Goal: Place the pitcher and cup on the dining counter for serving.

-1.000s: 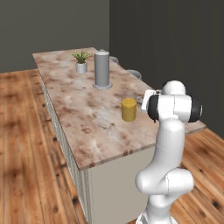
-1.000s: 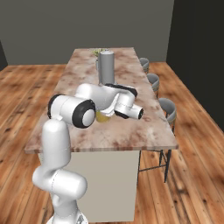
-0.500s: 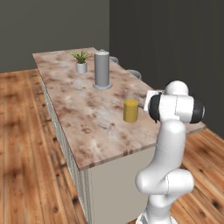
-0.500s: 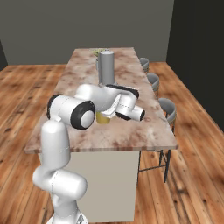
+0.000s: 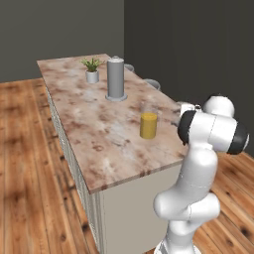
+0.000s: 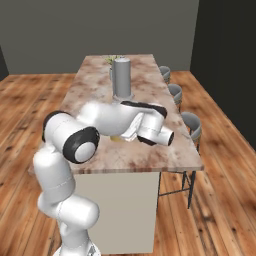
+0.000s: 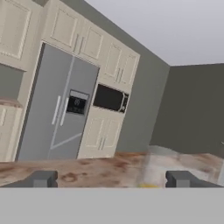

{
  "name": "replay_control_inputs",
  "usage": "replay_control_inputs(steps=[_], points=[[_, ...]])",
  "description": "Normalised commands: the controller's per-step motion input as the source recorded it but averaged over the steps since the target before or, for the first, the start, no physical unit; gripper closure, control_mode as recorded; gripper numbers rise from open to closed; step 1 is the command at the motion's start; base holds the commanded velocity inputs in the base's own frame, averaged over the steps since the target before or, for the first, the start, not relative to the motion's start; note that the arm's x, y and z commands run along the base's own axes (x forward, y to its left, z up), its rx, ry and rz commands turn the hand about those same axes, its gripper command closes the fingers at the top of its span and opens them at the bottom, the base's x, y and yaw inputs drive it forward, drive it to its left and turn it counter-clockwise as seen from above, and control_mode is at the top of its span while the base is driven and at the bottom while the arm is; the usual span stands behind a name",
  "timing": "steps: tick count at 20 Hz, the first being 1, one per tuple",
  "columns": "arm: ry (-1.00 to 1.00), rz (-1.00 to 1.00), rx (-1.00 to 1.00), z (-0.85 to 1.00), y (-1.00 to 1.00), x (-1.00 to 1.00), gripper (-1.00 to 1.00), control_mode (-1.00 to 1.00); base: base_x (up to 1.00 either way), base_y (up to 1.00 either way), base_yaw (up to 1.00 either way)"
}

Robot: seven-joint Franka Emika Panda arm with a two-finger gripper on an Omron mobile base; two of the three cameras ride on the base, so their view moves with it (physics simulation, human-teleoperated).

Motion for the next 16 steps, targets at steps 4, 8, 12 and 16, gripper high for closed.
replay_control_inputs(steps=[4, 8, 12, 16], points=[[0.00, -0.07, -0.02, 0.59, -0.28, -1.00, -1.00, -1.00, 0.00, 0.00, 0.00], [0.01, -0.04, -0.14, 0.72, -0.05, -0.86, -1.00, -1.00, 0.00, 0.00, 0.00], [0.00, 0.00, -0.34, 0.59, 0.00, -0.76, -1.00, -1.00, 0.00, 0.00, 0.00], [0.00, 0.07, -0.52, 0.42, 0.04, -0.75, -1.00, -1.00, 0.00, 0.00, 0.00]])
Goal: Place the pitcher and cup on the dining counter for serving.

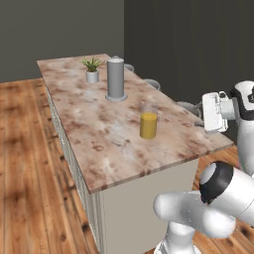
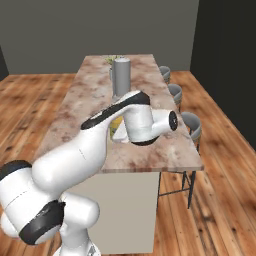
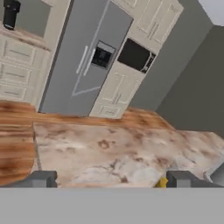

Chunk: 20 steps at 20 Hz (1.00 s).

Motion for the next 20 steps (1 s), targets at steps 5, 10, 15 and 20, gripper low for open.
replay_control_inputs(steps=[5, 10, 15, 20], points=[[0.00, 0.30, -0.66, 0.34, 0.09, -0.87, -1.00, -1.00, 0.00, 0.00, 0.00], [0.00, 0.39, -0.74, 0.13, 0.12, -0.85, -1.00, -1.00, 0.00, 0.00, 0.00], [-0.07, 0.40, -0.65, -0.04, 0.18, -0.35, -1.00, -1.00, 0.00, 0.00, 0.00], [-0.07, 0.09, -0.14, 0.00, 0.09, -0.04, -1.00, -1.00, 0.00, 0.00, 0.00]])
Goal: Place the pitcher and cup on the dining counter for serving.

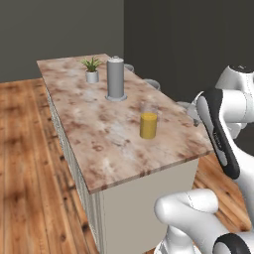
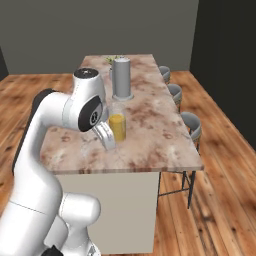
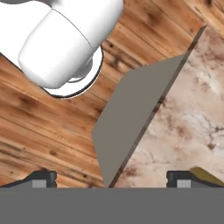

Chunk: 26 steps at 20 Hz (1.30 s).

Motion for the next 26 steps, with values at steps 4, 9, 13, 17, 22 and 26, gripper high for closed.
replay_control_inputs(steps=[4, 9, 13, 17, 22, 26], points=[[0.00, 0.00, 0.00, 0.00, 0.00, 0.00, -1.00, -1.00, 0.00, 0.00, 0.00], [0.00, 0.07, -0.02, -0.01, 0.13, -0.01, -1.00, 1.00, -0.03, 0.05, 0.07], [0.00, 0.00, 0.00, 0.00, 0.00, 0.00, -1.00, 1.00, -0.26, 0.20, 0.56], [0.00, 0.00, 0.00, 0.00, 0.00, 0.00, -1.00, 1.00, -0.19, 0.28, 0.87], [0.00, 0.00, 0.00, 0.00, 0.00, 0.00, -1.00, 1.00, -0.01, 0.29, 0.95], [0.00, 0.00, 0.00, 0.00, 0.00, 0.00, -1.00, 1.00, 0.00, 0.26, 0.95]])
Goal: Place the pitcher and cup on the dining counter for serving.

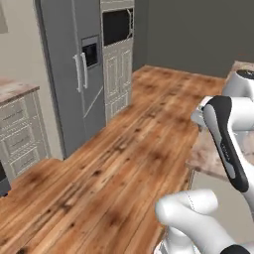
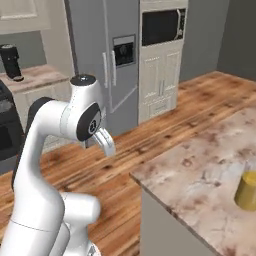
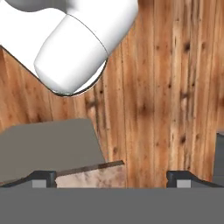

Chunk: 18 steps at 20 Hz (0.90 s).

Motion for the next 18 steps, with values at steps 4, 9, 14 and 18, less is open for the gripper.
replay_control_inputs(steps=[4, 9, 14, 18], points=[[0.00, 0.00, 0.00, 0.00, 0.00, 0.00, -1.00, 1.00, 0.00, 0.24, 0.96], [0.00, 0.00, 0.00, 0.00, 0.00, 0.00, -1.00, 1.00, 0.00, 0.22, 0.95], [0.00, 0.00, 0.00, 0.00, 0.00, 0.00, -1.00, 1.00, 0.02, 0.12, 0.93], [0.00, 0.00, 0.00, 0.00, 0.00, 0.00, -1.00, 1.00, 0.09, 0.10, 0.90]])
